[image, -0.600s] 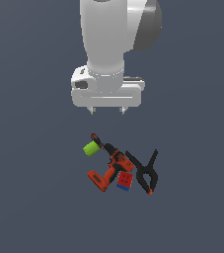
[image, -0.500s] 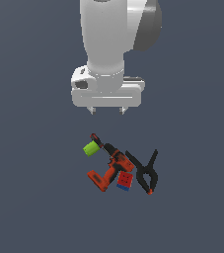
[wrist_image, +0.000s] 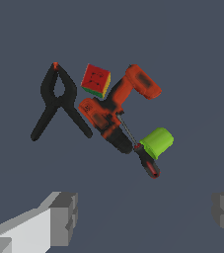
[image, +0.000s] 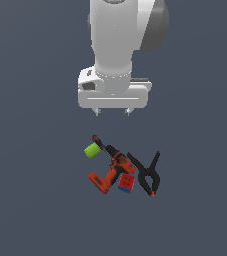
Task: Pick up a designated object from a clutter of objects.
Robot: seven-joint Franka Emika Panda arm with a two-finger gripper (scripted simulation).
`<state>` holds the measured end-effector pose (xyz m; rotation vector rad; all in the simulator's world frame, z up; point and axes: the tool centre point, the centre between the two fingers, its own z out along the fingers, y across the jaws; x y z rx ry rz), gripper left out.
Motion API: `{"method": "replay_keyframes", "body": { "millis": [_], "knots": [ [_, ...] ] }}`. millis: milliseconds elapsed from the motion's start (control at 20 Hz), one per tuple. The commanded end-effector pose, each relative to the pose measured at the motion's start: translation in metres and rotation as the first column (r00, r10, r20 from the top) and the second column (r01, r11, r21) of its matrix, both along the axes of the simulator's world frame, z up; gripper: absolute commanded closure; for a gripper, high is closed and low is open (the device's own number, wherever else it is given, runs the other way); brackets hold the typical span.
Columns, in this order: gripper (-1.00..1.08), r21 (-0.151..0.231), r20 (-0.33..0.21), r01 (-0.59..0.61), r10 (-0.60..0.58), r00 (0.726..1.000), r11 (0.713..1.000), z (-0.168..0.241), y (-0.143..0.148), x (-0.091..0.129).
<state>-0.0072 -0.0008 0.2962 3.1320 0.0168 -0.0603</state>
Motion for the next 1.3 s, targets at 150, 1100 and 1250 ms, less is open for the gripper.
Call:
{"method": "replay_keyframes", "body": {
  "millis": [150, 1100, 1250],
  "knots": [
    [-1.0, -0.01, -0.014, -0.04, 0.04, 0.999, 0.999, -0.011, 0.0, 0.003],
    [-1.0, -0.018, -0.212, -0.547, 0.531, 0.82, 0.837, -0.151, 0.005, 0.021],
    [-1.0, 0.002, -0.243, -0.623, 0.605, 0.758, 0.782, -0.177, 0.006, 0.021]
  ]
}}
